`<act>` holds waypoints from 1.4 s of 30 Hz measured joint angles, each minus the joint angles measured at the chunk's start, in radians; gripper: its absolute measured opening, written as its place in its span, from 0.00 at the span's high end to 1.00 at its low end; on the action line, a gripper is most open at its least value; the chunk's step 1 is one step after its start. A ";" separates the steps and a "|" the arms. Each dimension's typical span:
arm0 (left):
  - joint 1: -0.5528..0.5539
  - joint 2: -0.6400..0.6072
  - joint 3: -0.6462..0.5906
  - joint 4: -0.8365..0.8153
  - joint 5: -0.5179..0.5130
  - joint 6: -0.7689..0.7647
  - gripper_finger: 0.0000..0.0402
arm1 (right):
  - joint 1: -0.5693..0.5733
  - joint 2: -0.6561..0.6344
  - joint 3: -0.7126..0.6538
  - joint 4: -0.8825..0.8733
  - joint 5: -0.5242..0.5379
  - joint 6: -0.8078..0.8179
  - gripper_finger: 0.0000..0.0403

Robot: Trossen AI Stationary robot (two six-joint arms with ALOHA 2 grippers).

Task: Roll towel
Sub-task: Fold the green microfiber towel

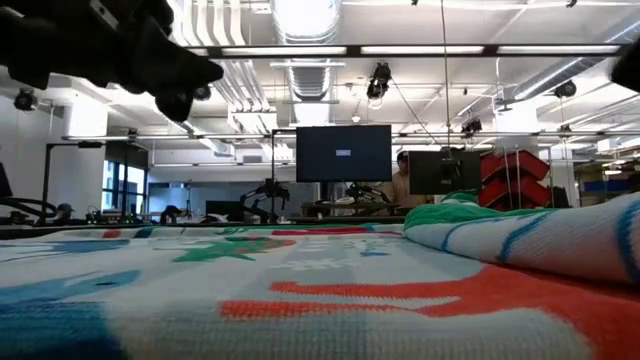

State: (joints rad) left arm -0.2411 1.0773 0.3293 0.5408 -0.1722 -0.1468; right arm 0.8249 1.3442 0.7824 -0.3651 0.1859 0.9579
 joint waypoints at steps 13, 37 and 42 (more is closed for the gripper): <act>0.004 0.302 0.259 -0.300 -0.109 0.049 0.99 | 0.109 0.093 0.181 -0.758 -0.105 0.436 0.99; 0.009 0.448 0.388 -0.433 -0.159 0.010 0.97 | 0.111 0.309 0.144 -0.699 -0.082 -0.170 0.50; 0.009 0.449 0.380 -0.405 -0.159 -0.004 0.97 | 0.111 0.328 0.140 -0.703 -0.084 -0.215 0.52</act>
State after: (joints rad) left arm -0.2321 1.5261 0.7097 0.1359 -0.3309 -0.1513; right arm 0.9356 1.6723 0.9223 -1.0679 0.1023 0.7431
